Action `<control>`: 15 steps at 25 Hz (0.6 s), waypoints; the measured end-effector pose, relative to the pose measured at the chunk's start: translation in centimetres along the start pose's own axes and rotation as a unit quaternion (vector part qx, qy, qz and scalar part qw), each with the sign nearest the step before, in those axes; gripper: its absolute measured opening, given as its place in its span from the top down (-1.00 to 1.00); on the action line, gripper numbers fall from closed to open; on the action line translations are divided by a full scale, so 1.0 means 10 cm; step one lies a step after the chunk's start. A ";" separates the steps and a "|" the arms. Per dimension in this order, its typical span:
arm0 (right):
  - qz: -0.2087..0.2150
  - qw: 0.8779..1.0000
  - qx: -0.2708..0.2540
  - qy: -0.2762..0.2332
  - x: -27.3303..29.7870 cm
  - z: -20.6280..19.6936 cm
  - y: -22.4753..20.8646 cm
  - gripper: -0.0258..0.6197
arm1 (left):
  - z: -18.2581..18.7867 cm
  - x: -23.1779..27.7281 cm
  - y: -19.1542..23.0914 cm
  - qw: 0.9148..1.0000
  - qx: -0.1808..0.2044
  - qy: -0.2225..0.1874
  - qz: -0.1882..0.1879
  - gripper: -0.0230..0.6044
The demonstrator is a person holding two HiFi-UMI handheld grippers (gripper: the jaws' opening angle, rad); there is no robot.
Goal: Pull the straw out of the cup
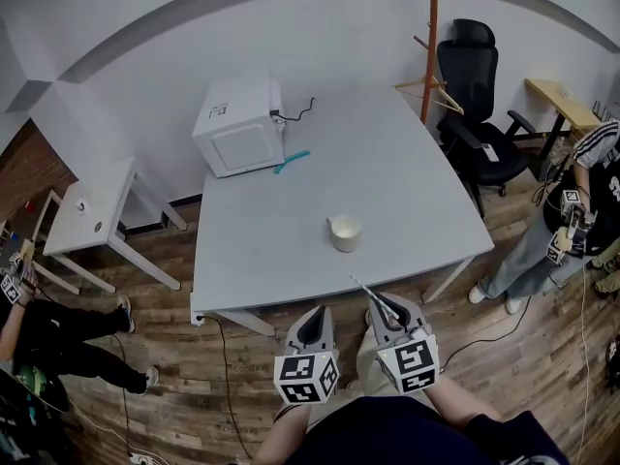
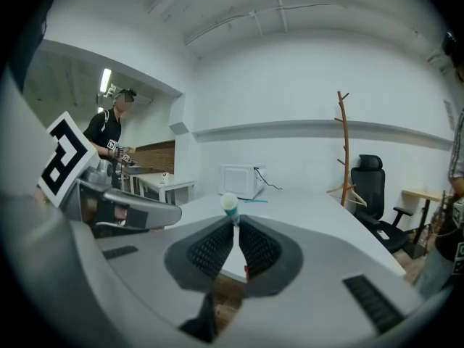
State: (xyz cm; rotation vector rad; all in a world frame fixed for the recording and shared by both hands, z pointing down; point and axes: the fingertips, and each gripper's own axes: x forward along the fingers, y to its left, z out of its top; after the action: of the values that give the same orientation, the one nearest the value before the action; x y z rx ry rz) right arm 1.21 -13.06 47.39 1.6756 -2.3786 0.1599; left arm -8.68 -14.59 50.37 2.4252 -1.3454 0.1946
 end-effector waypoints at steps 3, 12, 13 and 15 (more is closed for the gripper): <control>0.000 1.000 -0.002 -0.003 0.02 0.03 0.01 0.79 | 0.02 0.01 0.01 1.000 0.000 -0.001 -0.001 0.87; 0.001 1.000 -0.007 -0.003 0.01 0.07 -0.03 0.79 | 0.05 0.07 -0.05 1.000 0.001 -0.001 -0.010 0.87; 0.002 1.000 -0.008 -0.002 0.01 0.07 -0.02 0.79 | 0.05 0.07 -0.06 1.000 0.001 -0.001 -0.010 0.87; 0.004 1.000 -0.010 -0.002 0.02 0.08 -0.02 0.79 | 0.06 0.09 -0.06 1.000 0.000 -0.001 -0.011 0.87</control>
State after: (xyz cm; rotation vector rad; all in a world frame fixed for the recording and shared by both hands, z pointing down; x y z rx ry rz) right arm 1.26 -13.52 46.70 1.6598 -2.3824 0.1334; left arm -7.70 -15.24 49.97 2.4395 -1.3202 0.1871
